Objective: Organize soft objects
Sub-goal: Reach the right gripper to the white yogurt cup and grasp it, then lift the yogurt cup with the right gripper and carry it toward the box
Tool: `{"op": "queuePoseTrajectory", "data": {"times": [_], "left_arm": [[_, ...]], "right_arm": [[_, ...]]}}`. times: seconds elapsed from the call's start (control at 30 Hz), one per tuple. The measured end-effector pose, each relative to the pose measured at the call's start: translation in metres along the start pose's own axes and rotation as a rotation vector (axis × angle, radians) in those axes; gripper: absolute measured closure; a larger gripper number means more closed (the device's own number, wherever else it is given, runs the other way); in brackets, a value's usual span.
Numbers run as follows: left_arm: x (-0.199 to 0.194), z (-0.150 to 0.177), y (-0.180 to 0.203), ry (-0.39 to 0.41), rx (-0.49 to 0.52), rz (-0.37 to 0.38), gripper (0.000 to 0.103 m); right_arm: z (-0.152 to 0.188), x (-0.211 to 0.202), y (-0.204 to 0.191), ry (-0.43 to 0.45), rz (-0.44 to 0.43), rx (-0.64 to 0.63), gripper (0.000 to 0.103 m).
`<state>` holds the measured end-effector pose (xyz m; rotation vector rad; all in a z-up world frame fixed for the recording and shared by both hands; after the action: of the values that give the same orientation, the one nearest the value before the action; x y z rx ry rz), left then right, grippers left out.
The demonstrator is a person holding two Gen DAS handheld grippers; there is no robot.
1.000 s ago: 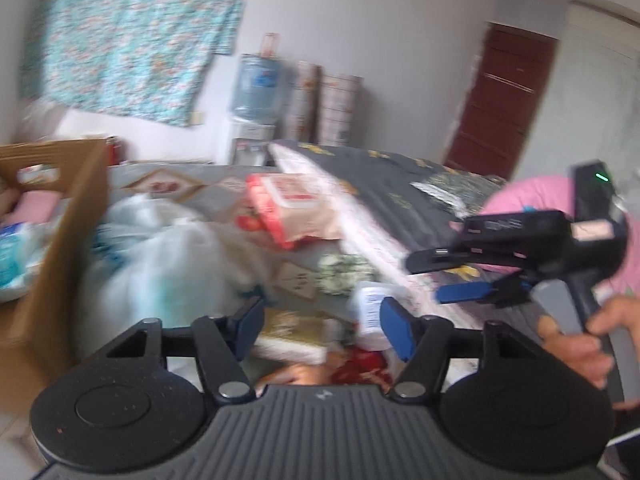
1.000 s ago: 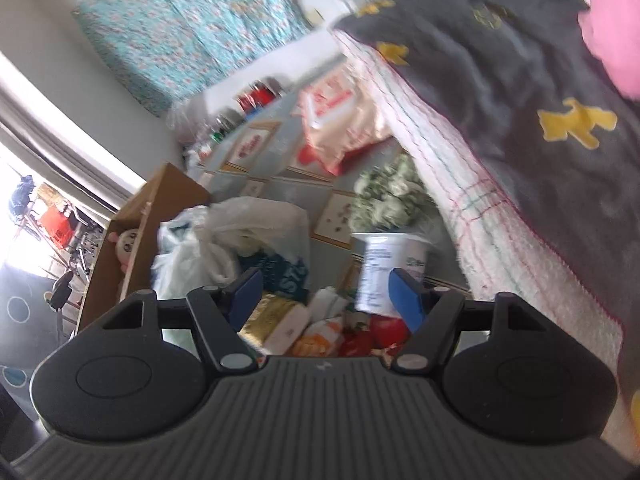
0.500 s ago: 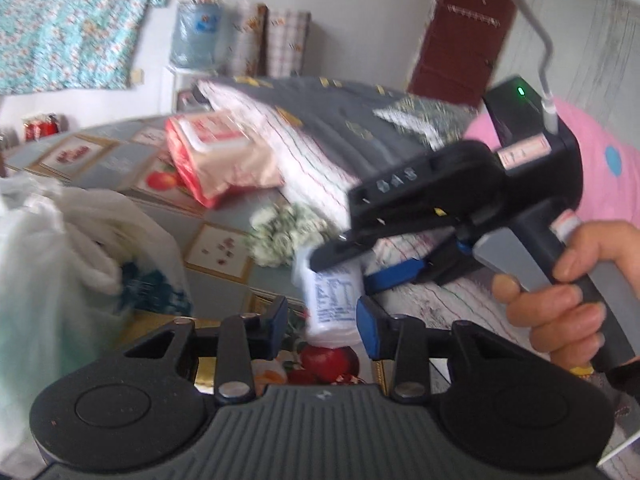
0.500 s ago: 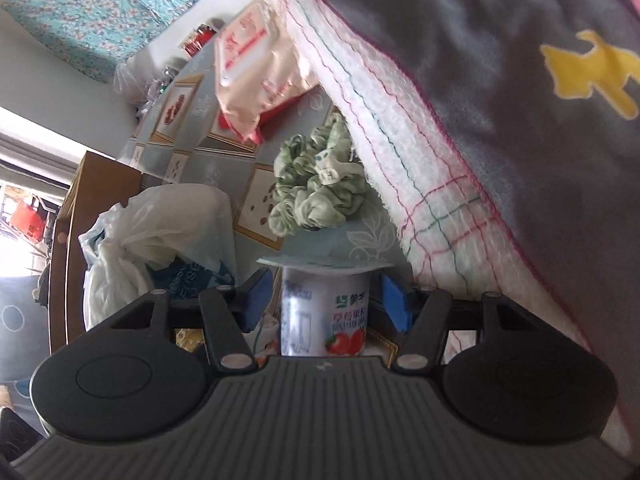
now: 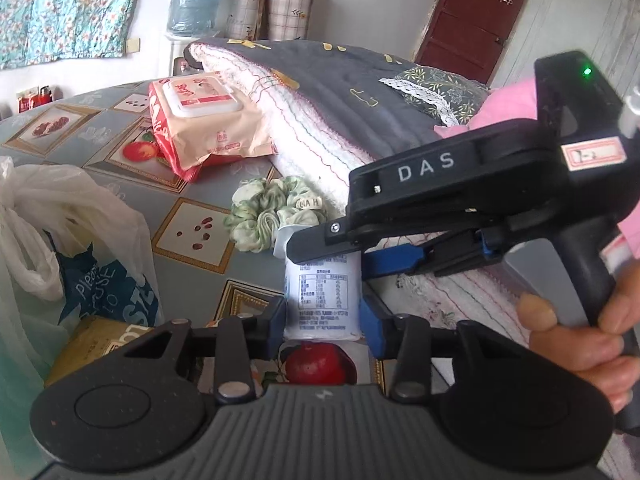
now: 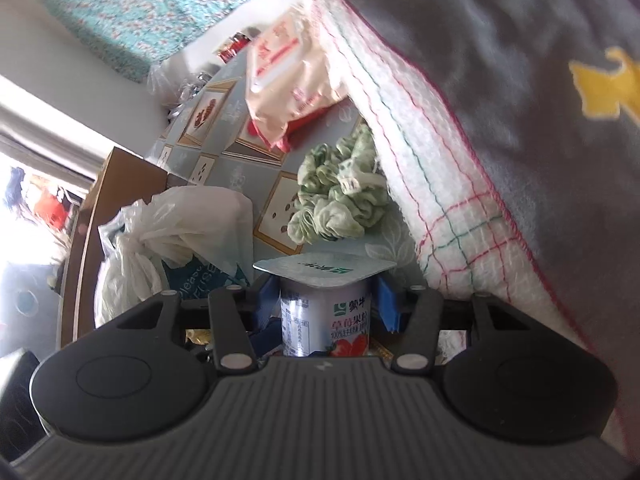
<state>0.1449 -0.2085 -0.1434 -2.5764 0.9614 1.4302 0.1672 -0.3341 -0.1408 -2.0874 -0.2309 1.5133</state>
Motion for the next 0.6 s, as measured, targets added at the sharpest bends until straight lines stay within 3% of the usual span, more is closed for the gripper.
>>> {"op": "queuePoseTrajectory", "data": {"times": [0.3, 0.6], "left_arm": [[-0.004, 0.005, 0.012, 0.016, 0.085, -0.047, 0.06], [-0.005, 0.02, 0.018, 0.008, 0.128, -0.066, 0.057]], "right_arm": [[0.013, -0.013, -0.025, 0.111, 0.124, -0.256, 0.054], [0.037, -0.022, -0.026, 0.124, 0.153, -0.309, 0.054]]}}
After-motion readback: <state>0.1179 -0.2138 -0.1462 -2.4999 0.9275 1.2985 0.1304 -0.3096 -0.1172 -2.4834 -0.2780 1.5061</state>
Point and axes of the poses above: each gripper's, at about its wrist camera, not at the fingertips, and x roughly the way its jaws point, y to its right, z to its underside, the point moved 9 cm from there along x, roughly the way its jaws point, and after that the axes turned 7 degrees about -y, right-handed, at the moved point
